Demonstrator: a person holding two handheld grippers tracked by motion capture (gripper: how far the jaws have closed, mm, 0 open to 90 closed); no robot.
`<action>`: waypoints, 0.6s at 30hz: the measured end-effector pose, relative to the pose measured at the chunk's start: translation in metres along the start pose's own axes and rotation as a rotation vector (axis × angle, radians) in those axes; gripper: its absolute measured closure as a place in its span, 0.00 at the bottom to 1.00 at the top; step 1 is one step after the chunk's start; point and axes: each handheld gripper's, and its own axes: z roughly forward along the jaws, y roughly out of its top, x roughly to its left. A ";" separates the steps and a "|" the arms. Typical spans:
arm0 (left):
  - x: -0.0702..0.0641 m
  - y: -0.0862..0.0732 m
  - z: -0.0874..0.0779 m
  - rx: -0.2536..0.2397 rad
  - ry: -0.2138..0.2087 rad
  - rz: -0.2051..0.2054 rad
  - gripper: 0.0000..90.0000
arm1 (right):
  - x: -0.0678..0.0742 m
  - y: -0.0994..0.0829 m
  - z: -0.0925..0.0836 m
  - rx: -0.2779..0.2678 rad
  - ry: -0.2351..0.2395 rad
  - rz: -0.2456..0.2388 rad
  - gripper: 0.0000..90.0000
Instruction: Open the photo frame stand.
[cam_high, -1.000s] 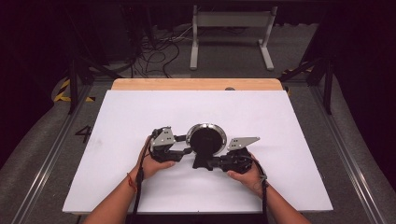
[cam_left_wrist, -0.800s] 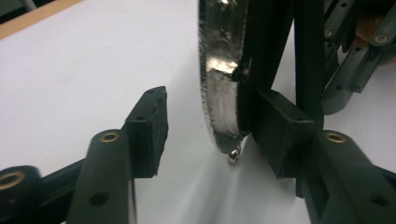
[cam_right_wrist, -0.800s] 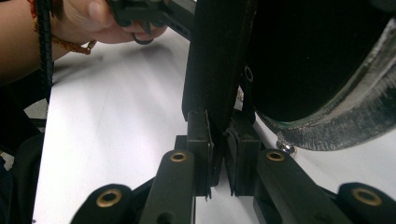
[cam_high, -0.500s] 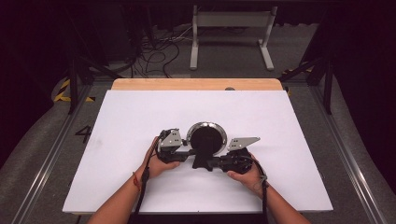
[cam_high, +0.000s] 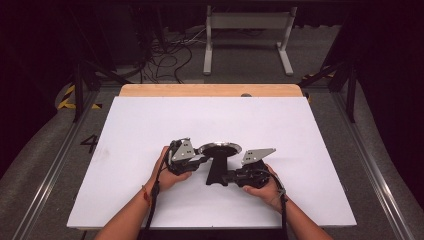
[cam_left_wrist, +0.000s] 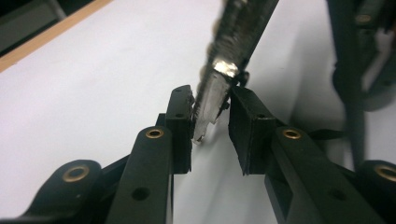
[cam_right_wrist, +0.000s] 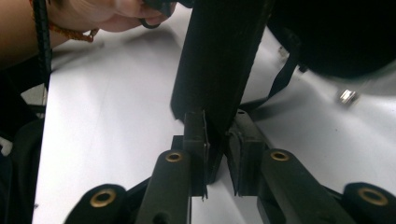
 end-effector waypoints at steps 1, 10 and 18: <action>0.002 -0.002 0.001 -0.006 -0.009 -0.019 0.78 | 0.000 0.000 0.001 0.000 0.000 0.003 0.88; 0.002 -0.001 0.005 -0.004 0.028 -0.014 0.76 | 0.000 0.002 0.003 -0.004 -0.023 0.014 0.88; 0.002 0.000 0.007 0.005 0.080 -0.026 0.78 | -0.003 0.002 0.000 -0.003 -0.046 0.029 0.88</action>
